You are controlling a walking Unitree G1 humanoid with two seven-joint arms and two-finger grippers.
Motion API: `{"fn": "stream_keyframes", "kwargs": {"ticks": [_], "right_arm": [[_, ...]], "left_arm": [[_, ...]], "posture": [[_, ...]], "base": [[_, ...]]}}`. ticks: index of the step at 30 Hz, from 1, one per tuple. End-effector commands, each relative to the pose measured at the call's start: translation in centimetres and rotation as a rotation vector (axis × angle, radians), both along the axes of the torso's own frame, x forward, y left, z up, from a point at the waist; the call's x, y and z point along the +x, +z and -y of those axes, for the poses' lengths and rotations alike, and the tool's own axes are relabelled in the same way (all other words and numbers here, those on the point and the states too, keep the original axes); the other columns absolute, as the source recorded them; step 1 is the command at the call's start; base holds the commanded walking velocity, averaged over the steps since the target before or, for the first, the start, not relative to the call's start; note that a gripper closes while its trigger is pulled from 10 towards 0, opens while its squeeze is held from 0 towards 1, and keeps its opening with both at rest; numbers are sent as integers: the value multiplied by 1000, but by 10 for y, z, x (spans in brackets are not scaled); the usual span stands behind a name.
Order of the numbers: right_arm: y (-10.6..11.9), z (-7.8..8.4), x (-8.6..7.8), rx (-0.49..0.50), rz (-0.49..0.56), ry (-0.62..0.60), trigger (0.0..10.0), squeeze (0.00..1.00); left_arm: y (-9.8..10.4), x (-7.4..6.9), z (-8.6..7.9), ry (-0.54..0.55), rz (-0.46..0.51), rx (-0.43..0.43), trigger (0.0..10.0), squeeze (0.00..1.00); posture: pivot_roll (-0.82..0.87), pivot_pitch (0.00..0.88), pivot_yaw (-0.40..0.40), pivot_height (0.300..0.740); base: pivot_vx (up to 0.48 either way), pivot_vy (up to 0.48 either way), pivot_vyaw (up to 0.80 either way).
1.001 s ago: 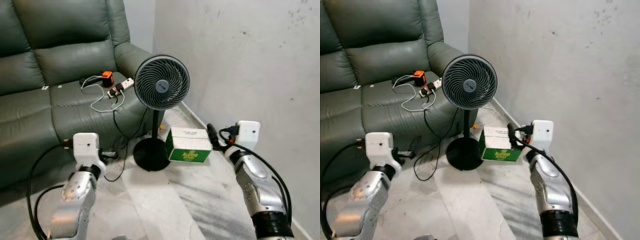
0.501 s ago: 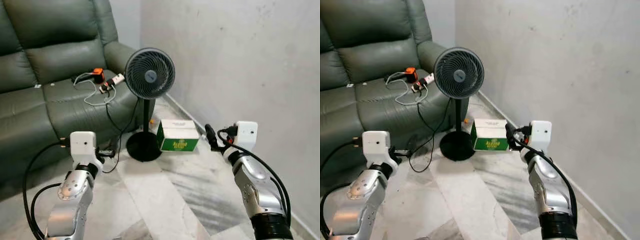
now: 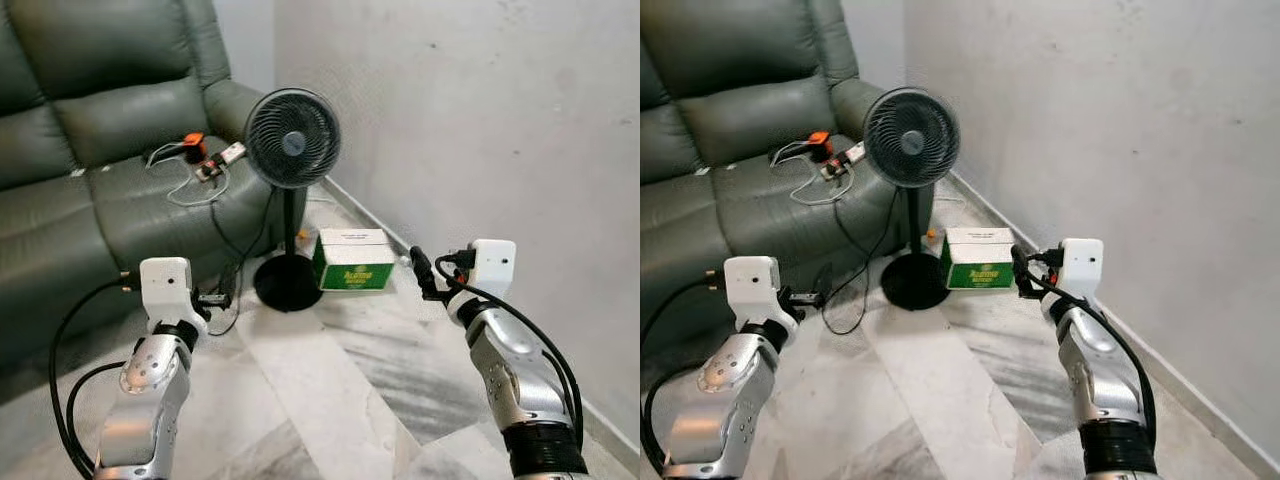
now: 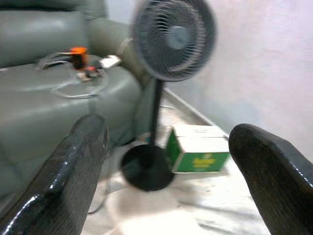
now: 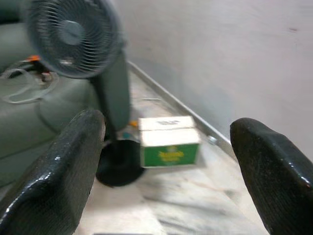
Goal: Hang keys on a hook
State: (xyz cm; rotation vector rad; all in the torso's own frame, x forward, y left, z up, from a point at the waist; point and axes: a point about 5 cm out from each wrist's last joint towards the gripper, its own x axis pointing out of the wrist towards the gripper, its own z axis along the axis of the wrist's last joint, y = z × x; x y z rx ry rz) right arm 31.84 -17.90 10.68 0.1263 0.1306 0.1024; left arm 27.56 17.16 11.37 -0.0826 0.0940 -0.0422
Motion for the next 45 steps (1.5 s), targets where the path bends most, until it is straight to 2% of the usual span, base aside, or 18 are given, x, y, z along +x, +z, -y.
{"fn": "stream_keyframes", "kwargs": {"ticks": [1, 4, 6, 12, 24, 27, 35, 45], "right_arm": [[2, 2, 1, -6, -3, -8, 10000, 0], [2, 2, 2, -11, -5, -8, 10000, 0], [2, 2, 2, -14, -7, -7, 10000, 0], [3, 1, 2, -21, -7, -4, 10000, 0], [2, 1, 2, -23, -11, -10, 10000, 0], [2, 1, 3, -22, -13, -13, 10000, 0], [1, -4, 4, -18, -18, -6, 10000, 0], [2, -1, 6, -29, -17, -20, 10000, 0]], "left_arm": [[6, 3, 5, -18, 27, 11, 10000, 0], [8, 4, 6, -35, 31, 37, 10000, 0], [9, 4, 4, -27, 31, -9, 10000, 0], [9, 2, 3, -37, 37, -14, 10000, 0], [6, 3, 0, 1, -8, -95, 10000, 0], [7, 4, -4, 22, -6, -53, 10000, 0], [5, 4, -3, 23, -18, -54, 10000, 0], [5, 4, 1, 10, -22, -51, 10000, 0]], "posture": [[89, 69, -52, 740], [89, 71, -53, 740], [89, 71, -53, 740], [84, 75, -56, 740], [85, 79, -53, 740], [89, 84, -54, 740], [100, 84, -54, 740], [101, 78, -54, 740]], "base": [[0, 0, -781], [0, 0, -781], [0, 0, -781], [0, 0, -781], [0, 0, -780], [0, 0, -781], [0, 0, -779], [0, 0, -770]]}}
